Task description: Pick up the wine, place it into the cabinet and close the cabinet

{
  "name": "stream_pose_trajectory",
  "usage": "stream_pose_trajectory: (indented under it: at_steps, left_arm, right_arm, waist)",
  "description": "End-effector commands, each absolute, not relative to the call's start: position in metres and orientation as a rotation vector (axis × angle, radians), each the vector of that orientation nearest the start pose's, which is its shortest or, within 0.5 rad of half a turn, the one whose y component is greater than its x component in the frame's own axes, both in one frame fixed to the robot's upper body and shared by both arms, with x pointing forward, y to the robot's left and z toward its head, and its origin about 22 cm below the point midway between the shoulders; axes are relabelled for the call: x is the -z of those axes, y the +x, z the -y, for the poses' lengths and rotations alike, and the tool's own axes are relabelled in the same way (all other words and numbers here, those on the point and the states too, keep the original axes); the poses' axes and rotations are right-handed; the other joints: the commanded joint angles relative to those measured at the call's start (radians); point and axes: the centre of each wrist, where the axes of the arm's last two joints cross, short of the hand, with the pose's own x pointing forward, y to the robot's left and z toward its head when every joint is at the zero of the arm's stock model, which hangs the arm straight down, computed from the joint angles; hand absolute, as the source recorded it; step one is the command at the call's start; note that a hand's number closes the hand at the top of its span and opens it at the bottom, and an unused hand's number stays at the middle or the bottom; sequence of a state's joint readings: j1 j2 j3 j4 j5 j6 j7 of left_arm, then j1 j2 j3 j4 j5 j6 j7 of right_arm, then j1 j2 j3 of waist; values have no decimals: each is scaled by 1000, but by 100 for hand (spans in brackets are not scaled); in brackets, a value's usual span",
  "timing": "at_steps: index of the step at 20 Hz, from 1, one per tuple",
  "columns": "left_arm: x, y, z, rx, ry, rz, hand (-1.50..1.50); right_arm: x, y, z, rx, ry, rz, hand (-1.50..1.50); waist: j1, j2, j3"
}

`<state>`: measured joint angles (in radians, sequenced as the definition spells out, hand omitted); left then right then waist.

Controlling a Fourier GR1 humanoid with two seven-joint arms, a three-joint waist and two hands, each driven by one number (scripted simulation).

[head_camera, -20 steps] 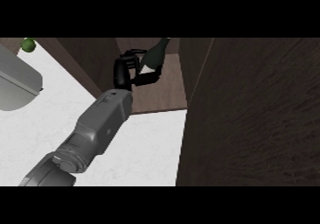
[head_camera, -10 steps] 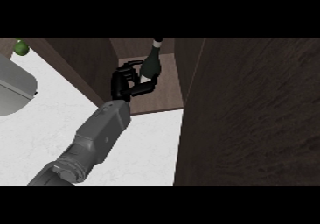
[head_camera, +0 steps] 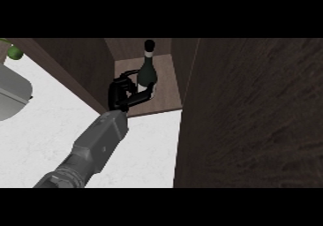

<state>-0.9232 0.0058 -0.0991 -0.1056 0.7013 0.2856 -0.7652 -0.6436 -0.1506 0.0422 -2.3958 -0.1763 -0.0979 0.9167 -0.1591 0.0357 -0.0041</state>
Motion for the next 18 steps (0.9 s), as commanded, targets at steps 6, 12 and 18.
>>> stream_pose_trajectory:
  at_steps: [6,12,18]
  left_arm:
    - [83,360,-150,-293,127,1555,150]
    - [62,377,-139,-280,165,1584,150]
    - [53,382,-133,-277,133,1610,150]
  right_arm:
    - [-282,173,188,-355,354,2010,-150]
    - [-282,170,189,-350,352,2004,-150]
    - [-285,179,188,-327,354,1996,-150]
  waist:
    - [-18,3,0]
    - [-21,0,0]
    - [-23,4,-1]
